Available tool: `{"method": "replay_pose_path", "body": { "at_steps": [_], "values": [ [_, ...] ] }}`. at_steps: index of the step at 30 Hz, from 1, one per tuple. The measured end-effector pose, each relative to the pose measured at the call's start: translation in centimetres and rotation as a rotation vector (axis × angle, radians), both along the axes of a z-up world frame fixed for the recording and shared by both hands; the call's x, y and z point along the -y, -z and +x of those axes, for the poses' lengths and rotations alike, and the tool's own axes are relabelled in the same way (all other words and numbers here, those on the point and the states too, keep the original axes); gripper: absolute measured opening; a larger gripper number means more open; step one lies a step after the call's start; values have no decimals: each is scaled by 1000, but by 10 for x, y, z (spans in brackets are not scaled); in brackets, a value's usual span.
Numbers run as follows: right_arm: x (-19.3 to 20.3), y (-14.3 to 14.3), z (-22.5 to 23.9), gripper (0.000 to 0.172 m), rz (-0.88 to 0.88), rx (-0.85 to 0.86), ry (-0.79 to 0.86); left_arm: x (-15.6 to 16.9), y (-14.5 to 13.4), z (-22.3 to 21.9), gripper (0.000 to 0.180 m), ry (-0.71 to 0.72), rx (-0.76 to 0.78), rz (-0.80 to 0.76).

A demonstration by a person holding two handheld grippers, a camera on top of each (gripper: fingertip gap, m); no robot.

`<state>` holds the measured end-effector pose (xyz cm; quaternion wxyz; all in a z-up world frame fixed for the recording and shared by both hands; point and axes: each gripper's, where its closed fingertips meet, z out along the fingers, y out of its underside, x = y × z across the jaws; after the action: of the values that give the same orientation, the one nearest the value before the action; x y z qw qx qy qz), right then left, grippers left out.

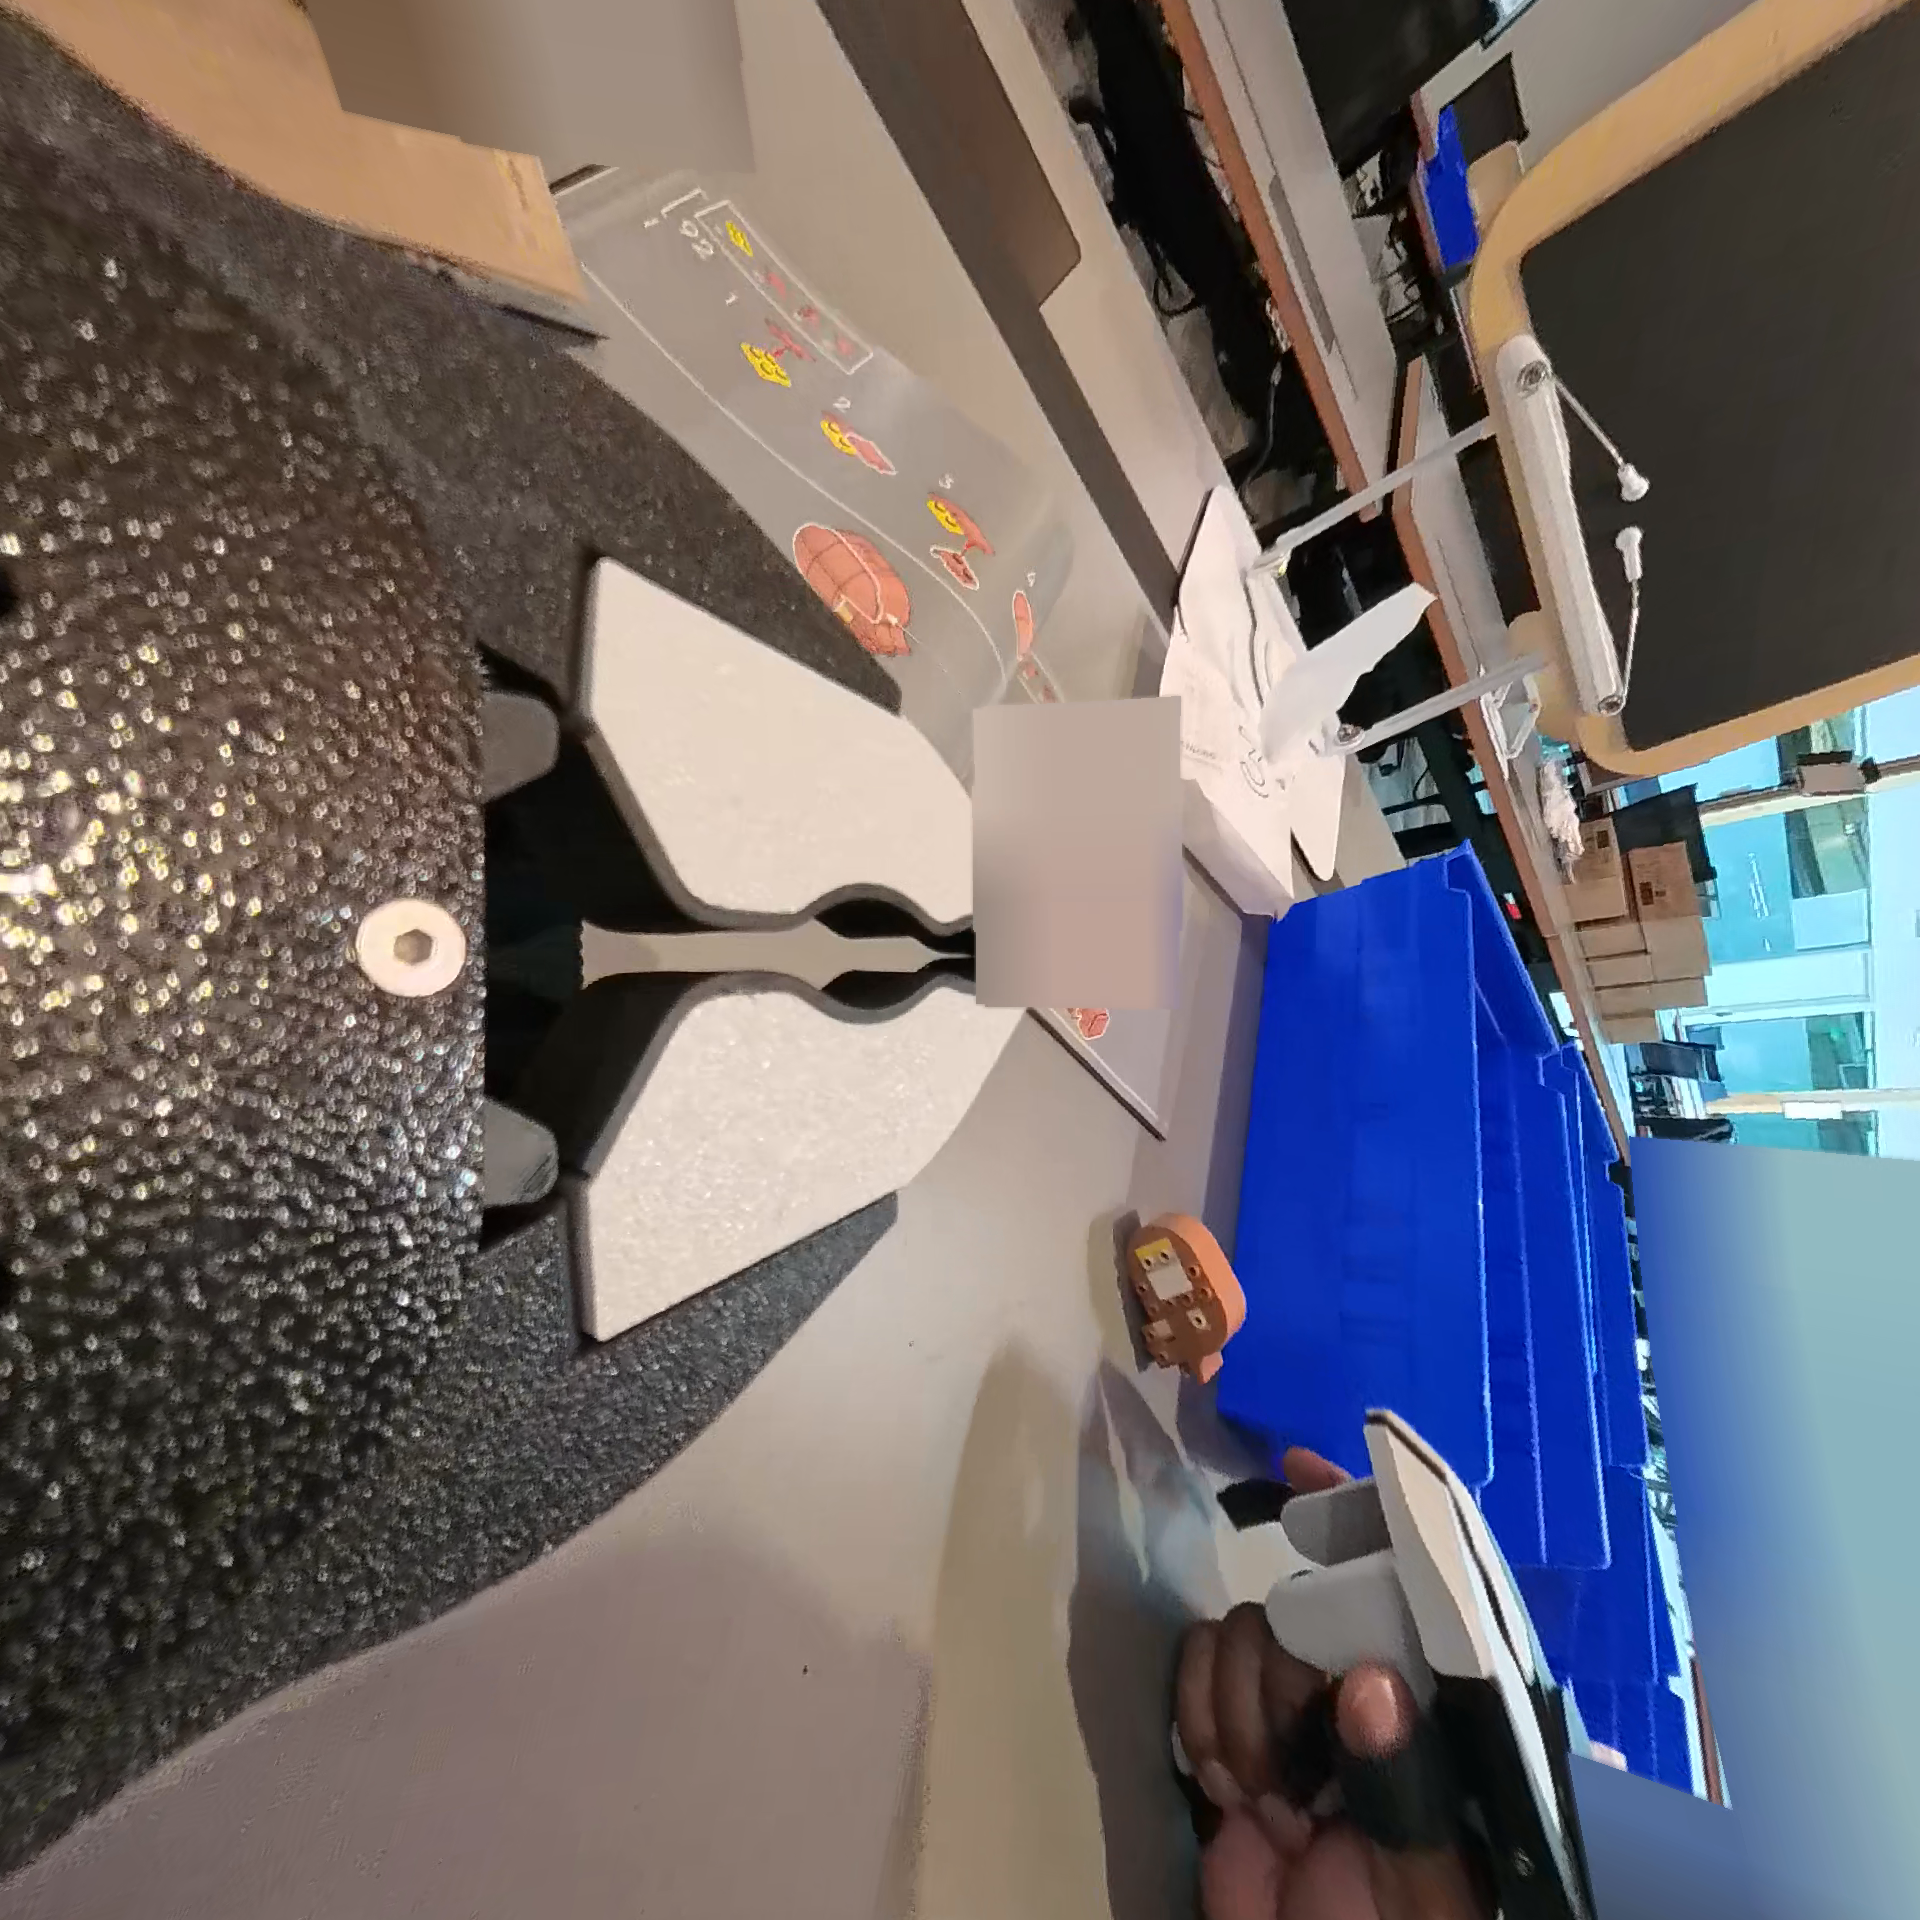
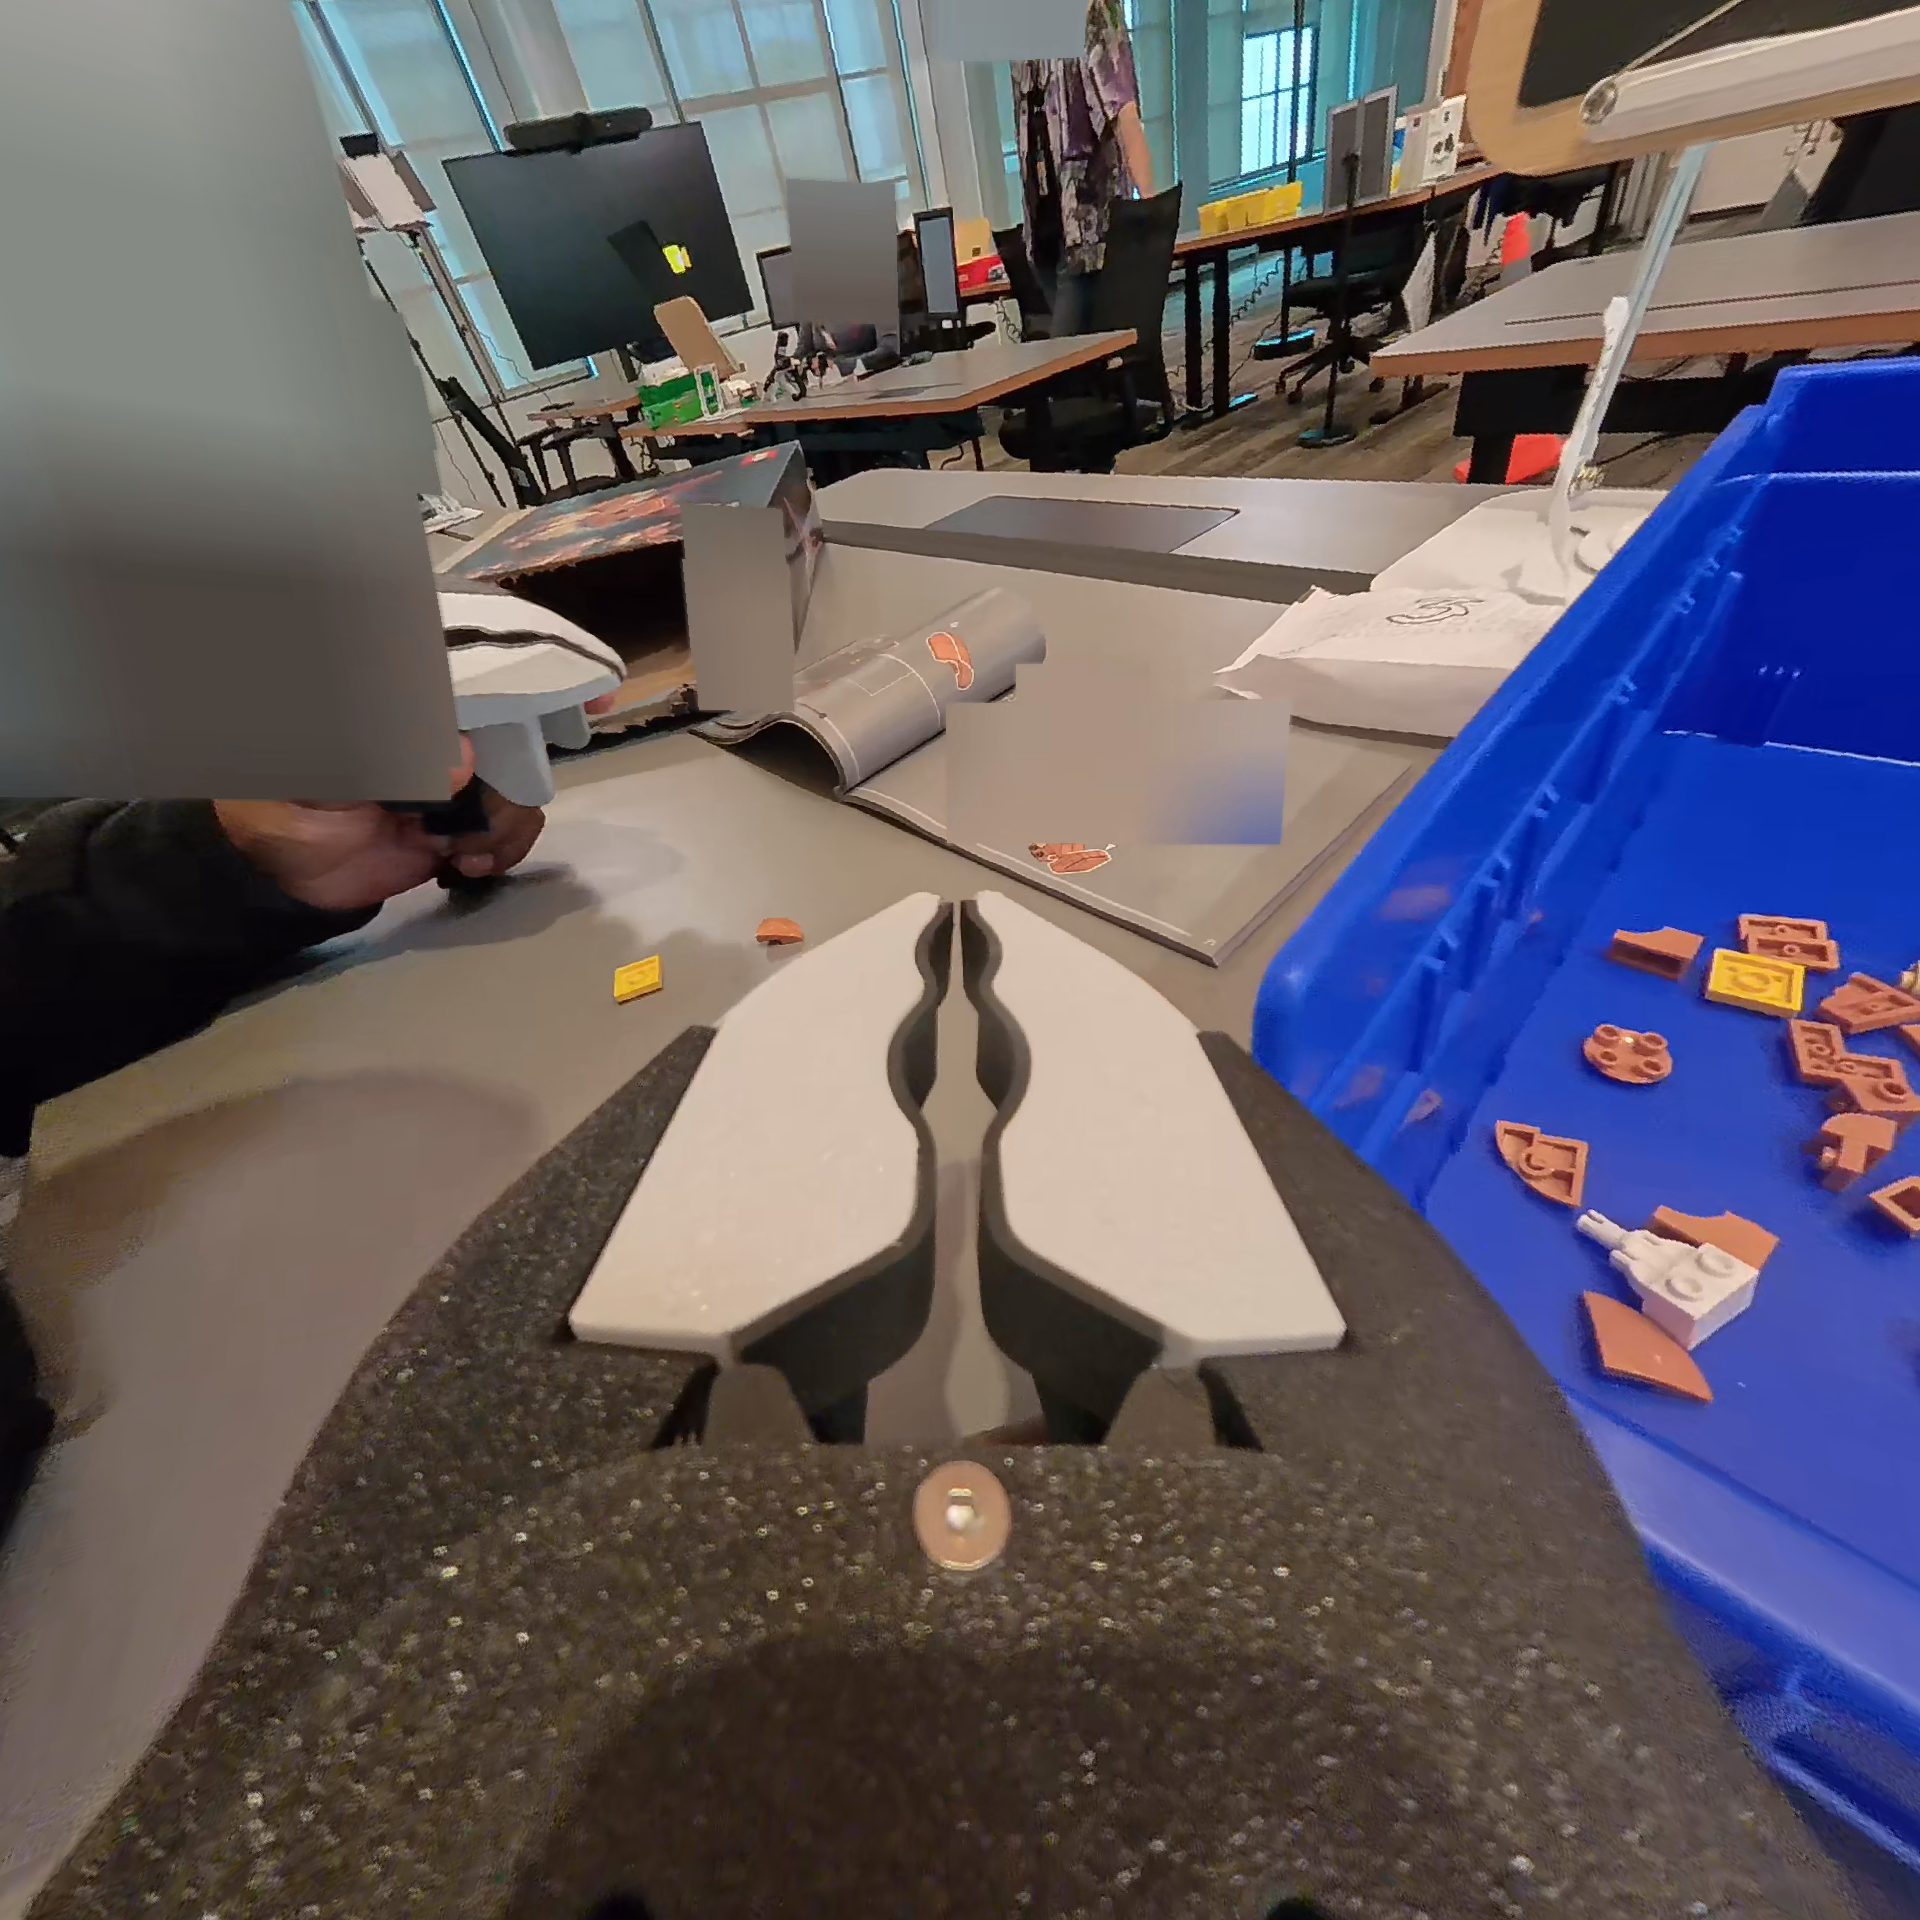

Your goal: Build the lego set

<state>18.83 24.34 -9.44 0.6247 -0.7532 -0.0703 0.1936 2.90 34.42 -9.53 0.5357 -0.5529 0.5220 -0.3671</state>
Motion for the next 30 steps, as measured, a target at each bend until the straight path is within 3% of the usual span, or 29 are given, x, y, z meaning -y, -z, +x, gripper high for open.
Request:
{"method": "replay_pose_path", "body": {
  "at_steps": [20,24,26,28,30],
  "values": [
    [10,-2,-2,1,-5,-43,-36,-8,4,5,0,-36,-33,32],
    [28,-31,-19,0,124,-24,-213,-8,3,5,0,-38,-32,36],
    [36,-61,-6,1,211,47,-221,-10,3,5,0,-45,-31,36],
    [38,-95,24,0,248,176,-217,-11,2,3,0,-53,-26,42],
    [16,-108,66,3,146,419,-185,-11,1,2,0,-55,-20,45]
  ]
}}
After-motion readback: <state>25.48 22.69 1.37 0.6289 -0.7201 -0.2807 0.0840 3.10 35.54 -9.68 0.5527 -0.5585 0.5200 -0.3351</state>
